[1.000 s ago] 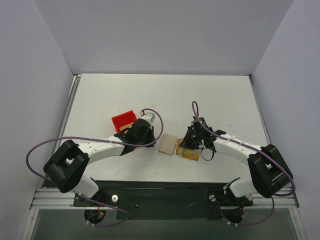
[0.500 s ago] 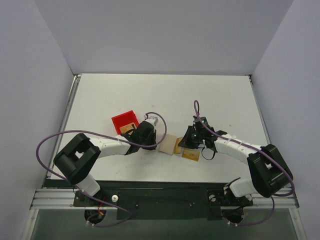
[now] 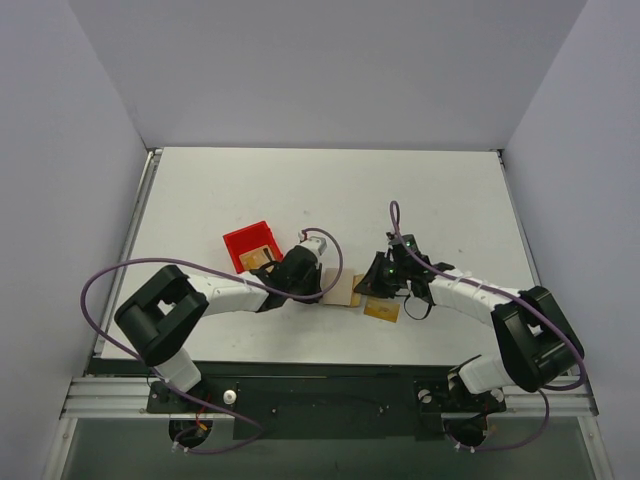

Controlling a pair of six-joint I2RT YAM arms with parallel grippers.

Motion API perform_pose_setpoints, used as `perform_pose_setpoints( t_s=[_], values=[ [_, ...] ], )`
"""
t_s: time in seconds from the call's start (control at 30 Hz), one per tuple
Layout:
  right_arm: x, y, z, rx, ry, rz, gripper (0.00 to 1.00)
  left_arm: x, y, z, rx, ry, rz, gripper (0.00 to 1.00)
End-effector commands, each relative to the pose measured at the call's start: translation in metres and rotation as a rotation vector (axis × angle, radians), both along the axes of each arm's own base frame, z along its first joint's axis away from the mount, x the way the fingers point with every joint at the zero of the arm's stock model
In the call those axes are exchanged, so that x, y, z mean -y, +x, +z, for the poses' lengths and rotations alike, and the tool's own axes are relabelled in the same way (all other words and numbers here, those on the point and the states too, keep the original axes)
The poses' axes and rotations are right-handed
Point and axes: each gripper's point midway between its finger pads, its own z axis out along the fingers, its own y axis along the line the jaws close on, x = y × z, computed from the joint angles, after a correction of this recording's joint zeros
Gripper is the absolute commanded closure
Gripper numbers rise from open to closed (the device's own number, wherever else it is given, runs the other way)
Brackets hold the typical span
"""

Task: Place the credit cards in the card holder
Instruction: Open the card holder at the center of the board.

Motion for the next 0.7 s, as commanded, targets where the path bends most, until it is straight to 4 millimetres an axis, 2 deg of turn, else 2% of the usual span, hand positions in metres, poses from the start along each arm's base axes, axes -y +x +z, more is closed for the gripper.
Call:
perform_pose_setpoints(
  t_s=[0.0, 0.43, 0.67],
  values=[
    [-0.007, 0.001, 0.009, 0.025, 0.064, 0.019, 1.0, 0.013, 0.006, 0.008, 0.018, -0.036, -0.001, 1.0],
    [-0.017, 0.001, 0.041, 0.12, 0.143, 0.079, 1.0, 0.031, -0.002, 0.006, -0.004, -0.093, -0.058, 1.0],
    [-0.02, -0.001, 0.044, 0.123, 0.16, 0.101, 1.0, 0.047, -0.01, 0.01, -0.002, -0.118, -0.107, 1.0]
  ],
)
